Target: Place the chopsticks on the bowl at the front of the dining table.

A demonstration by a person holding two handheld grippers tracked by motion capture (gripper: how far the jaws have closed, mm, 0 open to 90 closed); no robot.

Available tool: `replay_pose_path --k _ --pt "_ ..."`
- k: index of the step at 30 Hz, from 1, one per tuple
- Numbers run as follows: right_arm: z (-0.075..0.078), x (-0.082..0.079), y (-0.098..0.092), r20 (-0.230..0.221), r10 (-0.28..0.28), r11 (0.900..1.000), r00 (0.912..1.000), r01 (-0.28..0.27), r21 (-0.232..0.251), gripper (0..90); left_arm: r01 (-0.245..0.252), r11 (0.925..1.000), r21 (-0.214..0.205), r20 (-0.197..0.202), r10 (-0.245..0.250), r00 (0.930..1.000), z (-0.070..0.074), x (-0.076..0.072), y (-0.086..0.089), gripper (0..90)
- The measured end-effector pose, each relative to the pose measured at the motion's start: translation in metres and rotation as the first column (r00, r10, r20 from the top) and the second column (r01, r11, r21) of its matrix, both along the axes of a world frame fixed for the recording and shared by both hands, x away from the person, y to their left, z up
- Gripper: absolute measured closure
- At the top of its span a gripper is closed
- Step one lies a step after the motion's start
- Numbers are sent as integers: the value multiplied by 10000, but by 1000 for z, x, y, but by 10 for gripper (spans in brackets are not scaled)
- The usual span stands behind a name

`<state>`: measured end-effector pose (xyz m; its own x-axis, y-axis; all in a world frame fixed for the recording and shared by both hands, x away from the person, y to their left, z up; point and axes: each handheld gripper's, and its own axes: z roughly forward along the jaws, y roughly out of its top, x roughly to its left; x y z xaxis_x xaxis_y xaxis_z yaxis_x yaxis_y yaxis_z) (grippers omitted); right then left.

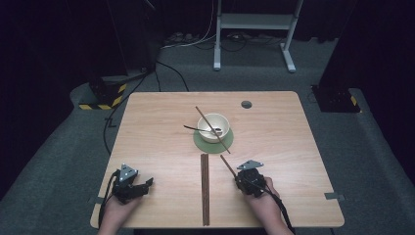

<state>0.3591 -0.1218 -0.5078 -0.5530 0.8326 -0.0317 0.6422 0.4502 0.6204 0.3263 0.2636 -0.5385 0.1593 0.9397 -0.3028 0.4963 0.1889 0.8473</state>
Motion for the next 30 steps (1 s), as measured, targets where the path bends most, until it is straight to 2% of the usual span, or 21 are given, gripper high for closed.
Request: replay_pose_path --k 1,4,10,12,18,25,28,30 --pt "0 -1 0 -15 -144 9999 9999 145 64 792 3 10000 10 12 -3 10000 0 0 0 288" --pt "-1 -3 -1 133 -46 10000 9999 46 -19 833 87 9999 138 -3 -87 10000 0 0 1 287" --pt "-2 -4 -3 162 -4 9999 9999 2 121 839 79 9999 102 32 -79 10000 0 0 0 288" --pt "0 -3 -3 100 -16 10000 9999 16 31 841 114 9998 154 28 -114 9999 0 0 1 288" --pt "13 -1 -14 390 -166 9999 9991 165 20 841 132 9998 168 27 -133 9999 0 0 1 288" --pt "21 7 -30 543 -424 9990 9976 414 186 841 119 9997 199 8 -119 9999 0 0 1 288" --pt "25 10 -31 542 -438 9987 9976 423 297 840 122 9997 224 -13 -121 9999 0 -1 1 288" --pt "27 13 -30 739 -420 9988 9964 400 285 839 114 9997 197 8 -114 9999 0 0 1 288"
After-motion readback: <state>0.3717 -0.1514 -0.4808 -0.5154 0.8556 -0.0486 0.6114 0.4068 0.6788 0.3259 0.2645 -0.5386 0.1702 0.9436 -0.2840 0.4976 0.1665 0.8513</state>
